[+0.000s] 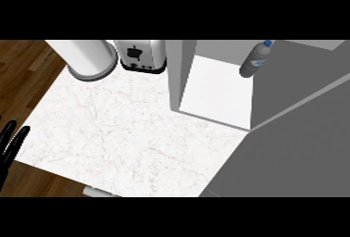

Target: Pick up the bottled water, place it into the cabinet and close the cabinet

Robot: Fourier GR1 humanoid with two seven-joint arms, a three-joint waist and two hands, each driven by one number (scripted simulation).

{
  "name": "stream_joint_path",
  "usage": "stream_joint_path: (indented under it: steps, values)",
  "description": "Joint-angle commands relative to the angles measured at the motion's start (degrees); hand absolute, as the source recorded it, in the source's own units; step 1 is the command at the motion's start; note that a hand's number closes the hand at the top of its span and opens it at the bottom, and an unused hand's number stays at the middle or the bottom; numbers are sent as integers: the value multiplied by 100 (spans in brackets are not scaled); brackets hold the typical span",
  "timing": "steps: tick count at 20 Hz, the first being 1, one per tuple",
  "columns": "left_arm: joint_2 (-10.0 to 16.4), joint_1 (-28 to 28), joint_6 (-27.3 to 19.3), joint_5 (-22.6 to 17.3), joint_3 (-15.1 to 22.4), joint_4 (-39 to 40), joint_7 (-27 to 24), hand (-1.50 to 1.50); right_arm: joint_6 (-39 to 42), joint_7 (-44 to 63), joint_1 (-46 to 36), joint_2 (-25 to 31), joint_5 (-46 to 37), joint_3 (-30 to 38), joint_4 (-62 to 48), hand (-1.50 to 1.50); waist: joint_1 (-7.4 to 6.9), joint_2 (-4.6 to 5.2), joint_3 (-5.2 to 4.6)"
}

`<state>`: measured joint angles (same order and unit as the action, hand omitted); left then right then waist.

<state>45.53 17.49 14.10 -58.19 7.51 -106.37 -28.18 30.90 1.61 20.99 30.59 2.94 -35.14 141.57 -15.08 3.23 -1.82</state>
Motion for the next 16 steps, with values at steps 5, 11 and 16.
stream_joint_path:
  steps: [5, 11, 16]
  values:
    - [37, -122, 137, -1, -40, 4, -12, -150, -143, 354, -107, -492, 665, -522, -259, 150, -166, 172, 38]
    - [85, -118, 194, -60, -80, 62, 36, -150, -368, 577, -379, -628, 513, 20, -343, 150, -123, 131, 44]
    - [87, -152, 272, -62, -69, 117, 43, -150, -415, 1038, -965, -670, 307, 292, -587, 150, -135, 103, 25]
